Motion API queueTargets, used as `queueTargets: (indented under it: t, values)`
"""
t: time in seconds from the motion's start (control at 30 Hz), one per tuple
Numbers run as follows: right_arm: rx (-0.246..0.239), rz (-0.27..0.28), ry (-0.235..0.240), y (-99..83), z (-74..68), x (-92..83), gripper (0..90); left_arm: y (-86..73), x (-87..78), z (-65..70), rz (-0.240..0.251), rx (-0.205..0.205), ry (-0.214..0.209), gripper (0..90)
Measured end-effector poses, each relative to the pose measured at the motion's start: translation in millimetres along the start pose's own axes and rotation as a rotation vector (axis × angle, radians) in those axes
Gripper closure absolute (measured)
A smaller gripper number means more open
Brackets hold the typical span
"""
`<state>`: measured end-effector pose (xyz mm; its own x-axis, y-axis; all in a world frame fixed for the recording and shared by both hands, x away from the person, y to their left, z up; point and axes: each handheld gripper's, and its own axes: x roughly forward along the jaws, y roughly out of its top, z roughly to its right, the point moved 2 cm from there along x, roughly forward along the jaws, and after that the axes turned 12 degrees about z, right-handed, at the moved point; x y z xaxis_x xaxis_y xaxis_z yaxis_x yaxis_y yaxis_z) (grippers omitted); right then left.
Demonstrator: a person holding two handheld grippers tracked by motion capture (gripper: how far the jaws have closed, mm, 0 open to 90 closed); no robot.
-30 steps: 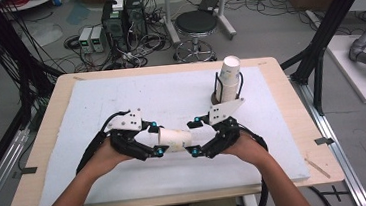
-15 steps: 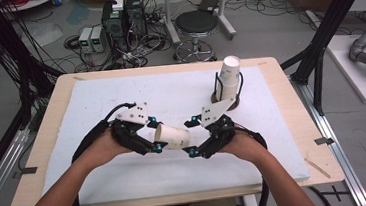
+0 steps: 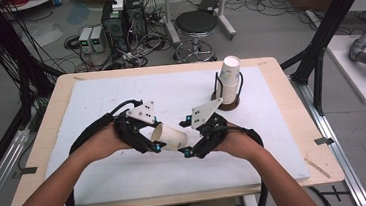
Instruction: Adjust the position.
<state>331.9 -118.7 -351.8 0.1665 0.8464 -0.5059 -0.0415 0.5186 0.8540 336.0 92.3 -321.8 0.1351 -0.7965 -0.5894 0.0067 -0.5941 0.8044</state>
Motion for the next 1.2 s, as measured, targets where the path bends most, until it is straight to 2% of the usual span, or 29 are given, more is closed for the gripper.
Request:
queueTargets:
  t: [0.3,0.4,0.47,0.67,0.8,0.97,1.2]
  values:
    - [-0.019,-0.079,0.025,7.1,1.8,15.8,20.6,2.6,6.6,-0.2,-0.057,0.01,-0.016,35.9]
    - [-0.021,-0.099,0.036,9.3,1.1,20.9,21.0,4.6,7.5,-0.3,-0.058,0.013,-0.019,35.9]
    - [-0.02,-0.11,0.046,9.9,0.8,23.7,24.8,4.7,8.9,0.3,-0.059,0.009,-0.021,35.9]
    - [-0.016,-0.14,0.066,8.7,0.4,29.5,28.5,2.5,13.5,1.2,-0.079,0.007,-0.037,35.8]
    - [-0.009,-0.158,0.079,7.4,-0.1,31.5,35.0,1.8,16.1,2.0,-0.081,0.013,-0.037,35.7]
    - [0.007,-0.175,0.086,6.1,-0.8,32.3,36.8,0.8,18.3,2.6,-0.082,0.011,-0.04,35.5]
    - [0.018,-0.175,0.087,3.6,0.0,32.8,37.7,-3.3,19.0,2.9,-0.029,-0.016,-0.028,32.3]
